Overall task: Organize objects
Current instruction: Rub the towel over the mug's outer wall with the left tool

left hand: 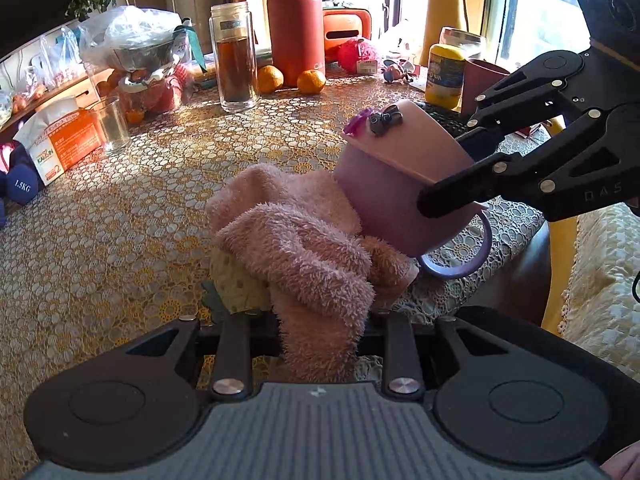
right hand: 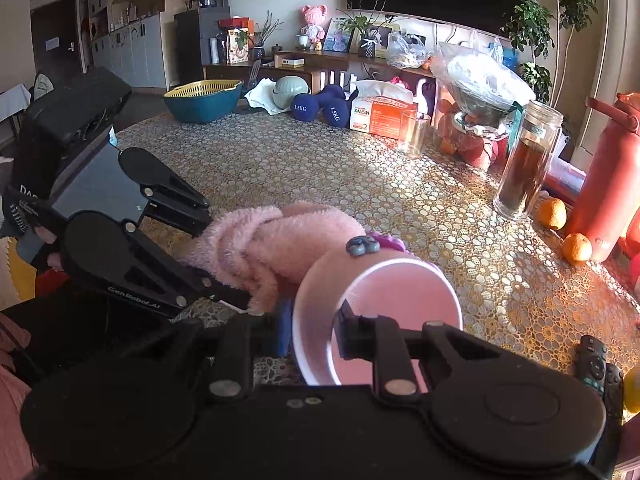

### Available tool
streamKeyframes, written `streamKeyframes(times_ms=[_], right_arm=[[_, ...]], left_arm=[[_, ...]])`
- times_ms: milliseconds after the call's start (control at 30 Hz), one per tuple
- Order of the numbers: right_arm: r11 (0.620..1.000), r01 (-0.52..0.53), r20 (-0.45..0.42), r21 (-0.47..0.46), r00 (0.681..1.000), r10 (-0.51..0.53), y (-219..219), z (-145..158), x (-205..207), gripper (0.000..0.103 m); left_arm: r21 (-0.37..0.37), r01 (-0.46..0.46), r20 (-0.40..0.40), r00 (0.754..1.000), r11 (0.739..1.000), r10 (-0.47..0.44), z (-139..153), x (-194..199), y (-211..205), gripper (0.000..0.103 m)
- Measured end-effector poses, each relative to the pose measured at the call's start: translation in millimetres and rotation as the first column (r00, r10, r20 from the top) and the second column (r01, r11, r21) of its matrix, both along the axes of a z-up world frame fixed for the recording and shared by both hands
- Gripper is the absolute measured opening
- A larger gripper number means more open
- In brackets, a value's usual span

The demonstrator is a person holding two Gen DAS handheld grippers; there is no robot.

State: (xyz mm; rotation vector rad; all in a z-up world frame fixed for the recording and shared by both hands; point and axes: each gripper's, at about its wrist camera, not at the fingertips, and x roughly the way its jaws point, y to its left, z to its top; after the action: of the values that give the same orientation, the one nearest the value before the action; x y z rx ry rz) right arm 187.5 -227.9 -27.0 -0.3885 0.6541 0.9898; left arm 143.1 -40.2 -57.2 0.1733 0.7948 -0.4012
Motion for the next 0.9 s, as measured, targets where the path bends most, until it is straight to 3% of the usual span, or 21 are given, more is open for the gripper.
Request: streamKeyframes(times_ms=[200, 400, 600, 900], right_arm=[[1.0, 0.006, 0.006, 0.003, 1.0, -0.006, -1, -1, -2, 0.02], [1.0, -0.007, 0.017, -0.007, 1.0, 0.007, 2, -1, -3, 0.02], [1.0, -0.022, 0.028, -0.021, 0.999, 0.022, 2, -1, -3, 0.02], [0.999, -0.036, 0.025, -0.025, 0.999, 0.037, 0, -1, -3, 0.02]], left_arm=[[-0.054, -0.025, 0.075, 0.997, 0.998, 0.029, 29, -15, 7, 0.028], [-0.093, 0.007, 0.114, 0.993, 0.996, 0.003, 54, 5, -4, 0.028], [-0.047, 0.027, 0.117, 0.993, 0.999, -0.021, 50, 34, -24, 0.028], [0.005, 0.007, 0.061, 0.998, 1.0, -0.008, 27, 60, -20, 0.028]])
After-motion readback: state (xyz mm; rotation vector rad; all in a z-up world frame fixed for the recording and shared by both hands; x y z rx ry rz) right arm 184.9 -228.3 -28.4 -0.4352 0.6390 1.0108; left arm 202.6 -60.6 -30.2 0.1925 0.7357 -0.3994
